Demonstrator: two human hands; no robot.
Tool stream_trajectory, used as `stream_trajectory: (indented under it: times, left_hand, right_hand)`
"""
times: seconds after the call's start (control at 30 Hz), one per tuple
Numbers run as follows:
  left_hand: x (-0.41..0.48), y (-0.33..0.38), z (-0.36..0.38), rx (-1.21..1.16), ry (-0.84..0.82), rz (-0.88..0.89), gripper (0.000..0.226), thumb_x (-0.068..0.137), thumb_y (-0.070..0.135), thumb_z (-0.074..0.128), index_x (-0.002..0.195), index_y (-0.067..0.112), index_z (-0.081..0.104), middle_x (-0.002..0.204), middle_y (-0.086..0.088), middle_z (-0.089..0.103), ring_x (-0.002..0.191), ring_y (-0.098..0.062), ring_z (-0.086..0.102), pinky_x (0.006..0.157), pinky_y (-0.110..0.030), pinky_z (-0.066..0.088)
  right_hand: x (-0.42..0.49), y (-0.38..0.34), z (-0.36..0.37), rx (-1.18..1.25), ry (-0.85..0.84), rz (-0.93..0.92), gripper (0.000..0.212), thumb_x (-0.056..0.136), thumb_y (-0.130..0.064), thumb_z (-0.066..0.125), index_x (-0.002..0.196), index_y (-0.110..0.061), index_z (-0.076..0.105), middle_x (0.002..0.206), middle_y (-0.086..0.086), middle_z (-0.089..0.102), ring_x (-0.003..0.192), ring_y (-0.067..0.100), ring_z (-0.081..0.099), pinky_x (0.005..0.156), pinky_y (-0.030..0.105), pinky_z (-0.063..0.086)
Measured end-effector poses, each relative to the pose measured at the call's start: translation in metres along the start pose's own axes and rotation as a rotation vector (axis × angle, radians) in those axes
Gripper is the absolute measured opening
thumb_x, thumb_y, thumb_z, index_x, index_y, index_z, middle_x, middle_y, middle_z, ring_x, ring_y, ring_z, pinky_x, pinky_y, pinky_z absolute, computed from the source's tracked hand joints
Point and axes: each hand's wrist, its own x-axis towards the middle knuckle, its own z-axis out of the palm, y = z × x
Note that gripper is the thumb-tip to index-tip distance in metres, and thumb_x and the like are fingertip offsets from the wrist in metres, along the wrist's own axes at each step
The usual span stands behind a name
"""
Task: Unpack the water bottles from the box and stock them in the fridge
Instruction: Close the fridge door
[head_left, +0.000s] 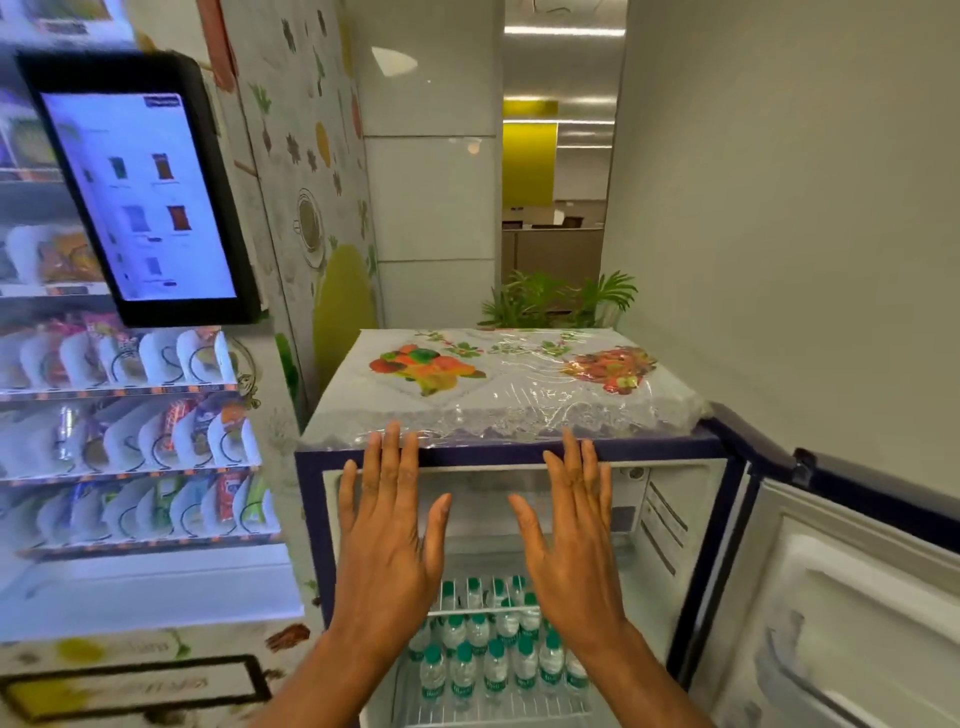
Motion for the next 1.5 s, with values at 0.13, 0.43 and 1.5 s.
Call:
stream_trajectory:
  times: [0.13,0.43,1.5]
  left_hand:
    - [-0.009,0.007,-0.052,-0.080,-0.009,0.031,0.069,0.107,0.046,0.035,0.166,0.016,0.014,0.175,-0.002,0.007,0.161,-0.018,0.004,0.128,-0.047,0.008]
    - [-0.044,0.020,-0.176,-0.250,-0.039,0.102,0.068,0.109,0.042,0.038,0.166,0.014,0.015,0.175,-0.003,0.005,0.161,-0.018,0.000,0.130,-0.047,0.007]
    - [-0.106,0.304,-0.156,-0.534,-0.244,0.314,0.068,0.108,0.049,0.035,0.167,0.021,0.013,0.175,0.003,0.004,0.161,-0.012,-0.001,0.131,-0.040,0.001]
  right_hand:
    - [-0.018,-0.044,-0.040,0.004,0.013,0.030,0.063,0.101,-0.036,0.053,0.154,-0.015,0.027,0.165,-0.006,0.003,0.152,0.017,-0.004,0.123,0.047,0.009]
    - [-0.074,-0.131,-0.143,-0.073,0.110,0.095,0.056,0.101,-0.043,0.043,0.148,-0.014,0.039,0.165,-0.002,0.010,0.152,0.015,0.000,0.123,0.047,0.009]
    - [-0.202,0.033,-0.435,-0.335,0.293,0.332,0.055,0.100,-0.046,0.041,0.146,-0.015,0.041,0.164,-0.003,0.013,0.152,0.012,0.000,0.123,0.047,0.012]
